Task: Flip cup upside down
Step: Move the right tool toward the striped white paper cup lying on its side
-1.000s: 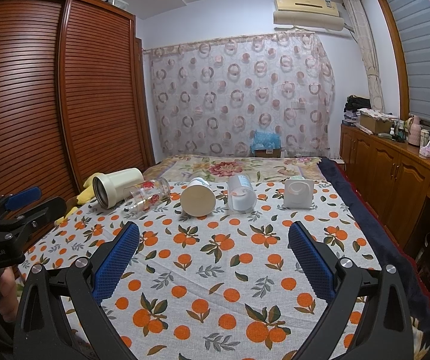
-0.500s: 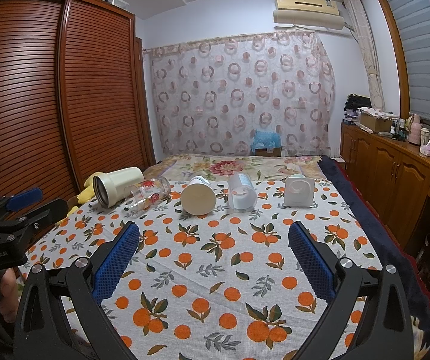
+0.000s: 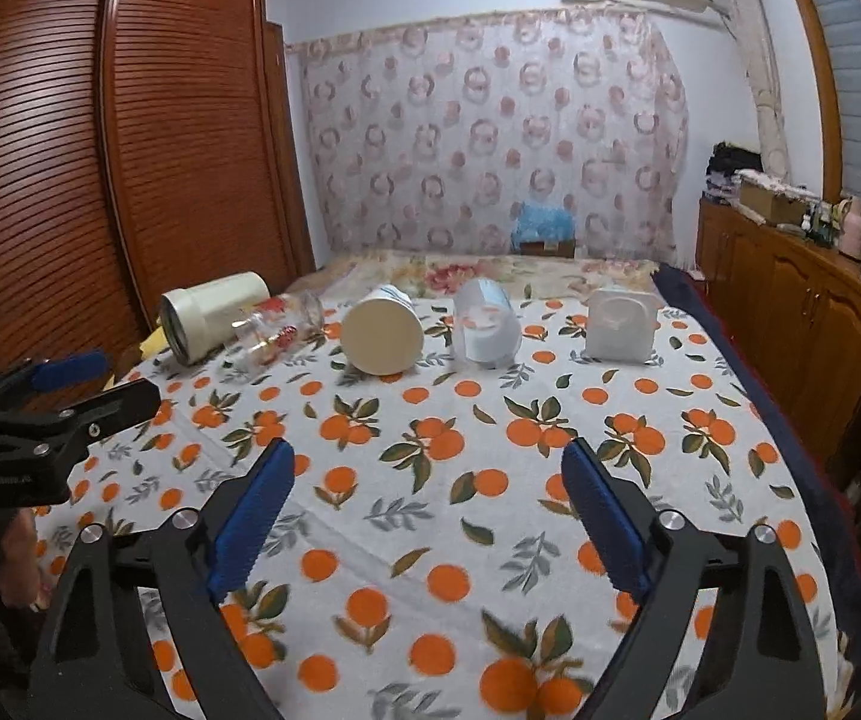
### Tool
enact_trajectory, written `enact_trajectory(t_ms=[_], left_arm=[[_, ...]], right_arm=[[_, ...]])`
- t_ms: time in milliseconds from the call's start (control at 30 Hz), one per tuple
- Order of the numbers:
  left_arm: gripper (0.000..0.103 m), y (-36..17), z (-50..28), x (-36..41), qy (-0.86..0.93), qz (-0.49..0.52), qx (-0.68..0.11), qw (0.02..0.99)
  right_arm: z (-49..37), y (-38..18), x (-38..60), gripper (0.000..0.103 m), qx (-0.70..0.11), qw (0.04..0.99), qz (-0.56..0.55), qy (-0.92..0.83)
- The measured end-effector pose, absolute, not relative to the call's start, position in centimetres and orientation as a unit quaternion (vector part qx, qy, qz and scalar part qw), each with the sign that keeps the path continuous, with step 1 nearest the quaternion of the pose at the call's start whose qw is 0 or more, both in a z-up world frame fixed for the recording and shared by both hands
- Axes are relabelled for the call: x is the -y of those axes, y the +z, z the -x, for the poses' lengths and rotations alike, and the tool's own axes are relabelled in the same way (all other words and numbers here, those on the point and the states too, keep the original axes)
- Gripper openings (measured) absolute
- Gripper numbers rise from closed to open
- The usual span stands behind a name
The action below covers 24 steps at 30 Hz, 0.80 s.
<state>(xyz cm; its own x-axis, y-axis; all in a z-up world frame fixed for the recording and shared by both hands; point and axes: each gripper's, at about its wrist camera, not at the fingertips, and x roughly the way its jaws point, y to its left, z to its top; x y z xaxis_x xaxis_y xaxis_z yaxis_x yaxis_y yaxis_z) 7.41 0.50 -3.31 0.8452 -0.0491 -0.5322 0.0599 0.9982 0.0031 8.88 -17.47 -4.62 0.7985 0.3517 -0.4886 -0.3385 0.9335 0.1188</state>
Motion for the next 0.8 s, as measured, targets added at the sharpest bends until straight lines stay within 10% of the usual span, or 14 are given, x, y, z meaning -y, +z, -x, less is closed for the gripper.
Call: enact_trajectory(t_ms=[800], left_arm=[[0.095, -1.9, -21.6, -0.6, -0.049, -0.044, -0.316, 0.946]], right_arm=[[-19.9, -4.5, 17.2, 0.081, -0.303, 0.933, 0.013, 0.192]])
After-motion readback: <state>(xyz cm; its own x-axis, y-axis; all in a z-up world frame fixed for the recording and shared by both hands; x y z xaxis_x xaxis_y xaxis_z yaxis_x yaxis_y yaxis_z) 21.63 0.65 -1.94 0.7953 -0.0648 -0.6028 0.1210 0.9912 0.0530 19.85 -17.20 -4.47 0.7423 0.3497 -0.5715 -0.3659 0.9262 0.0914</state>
